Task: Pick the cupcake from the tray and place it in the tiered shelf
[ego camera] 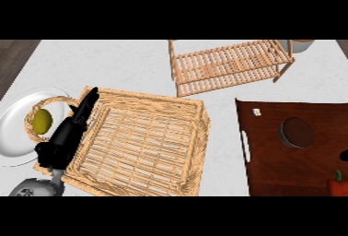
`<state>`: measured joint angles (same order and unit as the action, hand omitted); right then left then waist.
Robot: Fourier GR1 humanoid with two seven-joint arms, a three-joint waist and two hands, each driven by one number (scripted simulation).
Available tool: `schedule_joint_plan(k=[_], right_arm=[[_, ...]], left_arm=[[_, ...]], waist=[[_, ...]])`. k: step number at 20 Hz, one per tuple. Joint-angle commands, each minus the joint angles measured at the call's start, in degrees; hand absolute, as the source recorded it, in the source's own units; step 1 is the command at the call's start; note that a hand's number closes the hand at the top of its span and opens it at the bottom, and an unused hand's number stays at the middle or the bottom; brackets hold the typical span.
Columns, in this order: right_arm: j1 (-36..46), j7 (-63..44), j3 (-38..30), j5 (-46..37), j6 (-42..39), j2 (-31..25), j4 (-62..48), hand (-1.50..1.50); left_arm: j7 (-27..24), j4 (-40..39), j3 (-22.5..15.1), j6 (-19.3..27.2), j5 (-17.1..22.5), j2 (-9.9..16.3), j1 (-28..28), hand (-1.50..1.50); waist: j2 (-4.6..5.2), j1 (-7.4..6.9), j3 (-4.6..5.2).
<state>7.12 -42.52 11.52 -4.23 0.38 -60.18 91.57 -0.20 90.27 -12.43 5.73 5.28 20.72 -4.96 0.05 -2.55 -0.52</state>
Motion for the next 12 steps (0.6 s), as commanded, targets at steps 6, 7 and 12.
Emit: schedule_joint_plan(k=[6,7,12], right_arm=[[11.72,-19.69,10.79,-4.08,-4.20,10.55,0.12,-1.50],[13.50,-20.79,11.36,-4.57,-3.93,12.36,-1.42,-1.50],[16.58,-24.91,12.70,-5.00,-6.76,13.86,-6.11,-1.50]], left_arm=[[4.43,-8.69,-2.09,-1.69,0.48,-1.57,1.48,0.00],[3.91,-9.67,-1.35,-2.82,1.13,-0.80,0.84,0.00],[4.43,-7.78,-2.86,-1.07,-0.04,-2.04,3.27,0.00]], waist=[[0.91,-0.23,0.67],[1.10,-0.43,0.68],[0.72,0.26,0.63]])
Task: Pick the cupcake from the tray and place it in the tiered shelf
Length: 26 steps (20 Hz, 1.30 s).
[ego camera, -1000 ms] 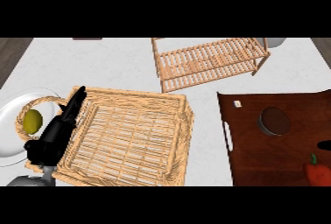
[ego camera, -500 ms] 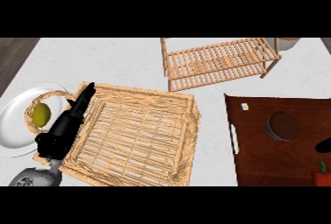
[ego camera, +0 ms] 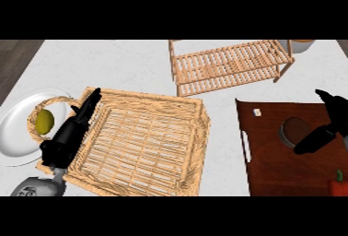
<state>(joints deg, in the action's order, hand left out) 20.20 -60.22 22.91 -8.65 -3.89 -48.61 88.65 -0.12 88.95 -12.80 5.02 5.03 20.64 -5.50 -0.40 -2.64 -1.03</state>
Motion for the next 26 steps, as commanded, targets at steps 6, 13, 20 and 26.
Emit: schedule_joint_plan(k=[6,13,20,26], right_arm=[[3.33,-9.01,4.57,-4.27,-1.51,5.19,-4.77,-1.50],[5.72,-9.71,6.02,-7.31,-3.64,5.63,-8.37,-1.50],[5.78,-8.36,6.59,-8.76,-3.85,8.04,-11.19,-1.50],[6.56,-5.51,7.04,-10.46,-3.39,9.85,-15.46,-1.50]], left_arm=[[6.17,-4.59,-1.12,0.49,0.68,-1.53,4.02,0.00],[3.10,-5.06,1.65,-2.86,2.82,1.38,6.31,0.00],[4.17,-6.32,-0.78,-0.32,0.28,-1.35,5.75,0.00],[4.22,-6.76,-0.88,-0.60,0.66,-2.03,5.09,0.00]], waist=[[0.69,1.77,1.10],[0.72,1.67,1.14],[0.75,2.68,1.12],[0.92,2.51,1.07]])
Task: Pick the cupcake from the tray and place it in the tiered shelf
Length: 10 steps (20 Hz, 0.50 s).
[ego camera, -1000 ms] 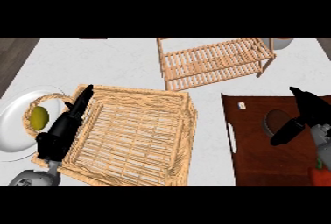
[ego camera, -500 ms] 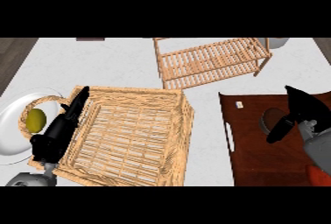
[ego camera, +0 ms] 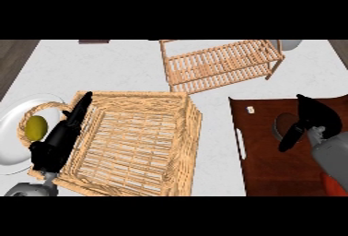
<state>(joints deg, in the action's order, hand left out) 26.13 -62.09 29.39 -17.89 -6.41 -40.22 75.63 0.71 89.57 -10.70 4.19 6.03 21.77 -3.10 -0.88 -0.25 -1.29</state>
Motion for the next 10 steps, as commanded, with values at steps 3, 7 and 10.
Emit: schedule_joint_plan(k=[3,7,10], right_arm=[[-0.95,-3.55,0.74,-2.02,0.29,2.57,-2.49,-1.50],[1.54,-1.55,-0.74,-2.04,-0.46,3.89,-6.55,-1.50],[-0.48,-0.84,-0.09,-3.01,1.00,4.55,-6.85,-1.50]], left_arm=[[2.84,-6.35,-1.71,-0.56,0.50,-2.16,3.85,0.00],[2.60,-7.36,-2.67,0.05,-1.23,-2.96,2.09,0.00],[1.55,-5.62,-3.19,-0.33,-1.02,-2.75,6.47,0.00]], waist=[[1.16,0.20,1.34],[1.32,0.11,1.32],[1.13,-0.18,1.32]])
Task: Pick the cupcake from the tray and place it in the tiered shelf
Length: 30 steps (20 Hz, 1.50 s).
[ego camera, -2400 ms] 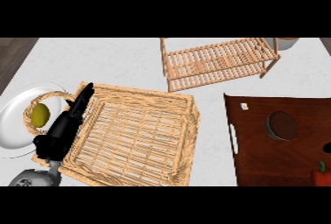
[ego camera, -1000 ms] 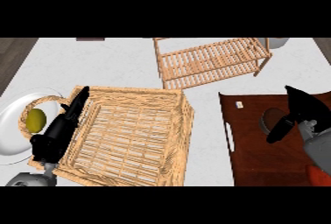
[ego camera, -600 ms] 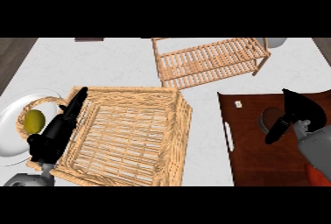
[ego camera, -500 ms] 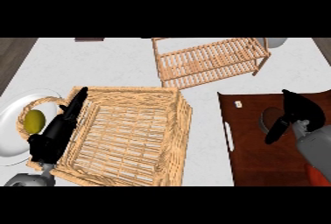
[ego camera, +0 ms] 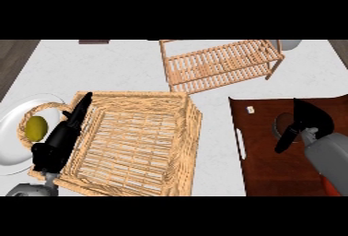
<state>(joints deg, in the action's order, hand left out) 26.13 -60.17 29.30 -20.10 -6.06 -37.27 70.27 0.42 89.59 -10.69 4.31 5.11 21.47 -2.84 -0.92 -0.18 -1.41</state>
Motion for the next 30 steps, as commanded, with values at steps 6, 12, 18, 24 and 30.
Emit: schedule_joint_plan(k=[6,12,18,24,30], right_arm=[[0.71,6.72,-0.53,-1.75,0.13,1.64,-4.84,1.50],[0.97,5.46,0.32,-6.03,2.13,2.72,-4.30,1.50],[4.31,0.42,0.07,-11.06,5.24,4.72,-3.43,1.50],[0.77,16.26,-0.68,-7.16,3.74,-0.61,9.33,1.50],[-1.21,25.39,-4.53,-3.78,1.66,-9.76,23.43,1.50]], left_arm=[[3.73,-7.37,-0.21,-2.04,1.45,-1.05,1.65,0.00],[5.24,-5.24,-0.84,-2.16,1.13,-1.47,2.63,0.00],[1.45,-7.84,-1.83,-0.84,-0.90,-3.14,3.85,0.00],[4.12,-4.88,1.94,-2.69,1.99,0.40,4.95,0.00],[5.33,-4.86,1.39,-0.27,1.24,-1.51,5.85,0.00]], waist=[[1.34,-0.02,1.40],[1.09,0.14,1.42],[1.12,0.30,1.51],[0.51,1.81,1.42],[0.19,4.03,1.46]])
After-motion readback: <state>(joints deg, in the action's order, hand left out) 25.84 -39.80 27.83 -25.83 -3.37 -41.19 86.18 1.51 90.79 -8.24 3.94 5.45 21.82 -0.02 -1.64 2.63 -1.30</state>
